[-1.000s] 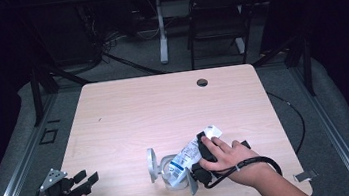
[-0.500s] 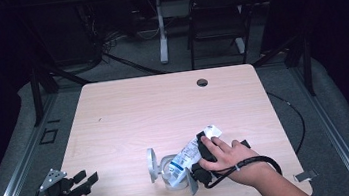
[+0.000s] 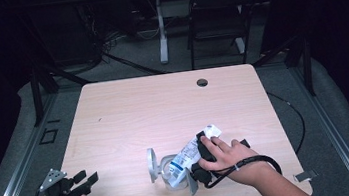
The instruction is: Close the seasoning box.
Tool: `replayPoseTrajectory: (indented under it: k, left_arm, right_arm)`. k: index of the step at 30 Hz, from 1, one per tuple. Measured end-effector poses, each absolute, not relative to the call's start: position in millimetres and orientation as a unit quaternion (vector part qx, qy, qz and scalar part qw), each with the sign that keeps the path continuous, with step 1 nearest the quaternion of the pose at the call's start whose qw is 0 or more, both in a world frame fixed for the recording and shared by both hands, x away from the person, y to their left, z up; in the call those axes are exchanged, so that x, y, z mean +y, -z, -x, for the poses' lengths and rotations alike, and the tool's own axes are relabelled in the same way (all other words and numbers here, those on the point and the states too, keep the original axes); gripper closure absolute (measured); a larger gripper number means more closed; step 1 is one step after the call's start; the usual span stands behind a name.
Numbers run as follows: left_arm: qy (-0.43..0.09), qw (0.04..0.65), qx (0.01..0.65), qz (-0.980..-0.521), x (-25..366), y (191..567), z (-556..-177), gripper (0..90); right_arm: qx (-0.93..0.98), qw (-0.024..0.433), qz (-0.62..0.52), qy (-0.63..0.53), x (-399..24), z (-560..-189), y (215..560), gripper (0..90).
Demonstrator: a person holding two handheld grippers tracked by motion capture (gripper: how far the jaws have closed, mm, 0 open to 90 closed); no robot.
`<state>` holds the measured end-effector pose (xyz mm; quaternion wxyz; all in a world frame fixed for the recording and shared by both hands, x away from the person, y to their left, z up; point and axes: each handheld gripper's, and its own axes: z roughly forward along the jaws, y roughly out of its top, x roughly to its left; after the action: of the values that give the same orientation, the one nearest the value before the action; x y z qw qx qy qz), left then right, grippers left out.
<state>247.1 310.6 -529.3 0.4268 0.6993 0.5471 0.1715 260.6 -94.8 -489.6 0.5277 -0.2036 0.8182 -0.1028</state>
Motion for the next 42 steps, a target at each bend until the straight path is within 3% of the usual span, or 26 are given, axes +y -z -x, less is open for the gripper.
replayPoseTrajectory:
  k: [42]
  left_arm:
    - [-0.171, 0.427, 0.549, -0.698, 311.5, 530.2, -247.4, 47.8]
  right_arm:
    - [0.808, 0.539, 0.214, 0.105, -99.1, -257.8, 490.0, 52.8]
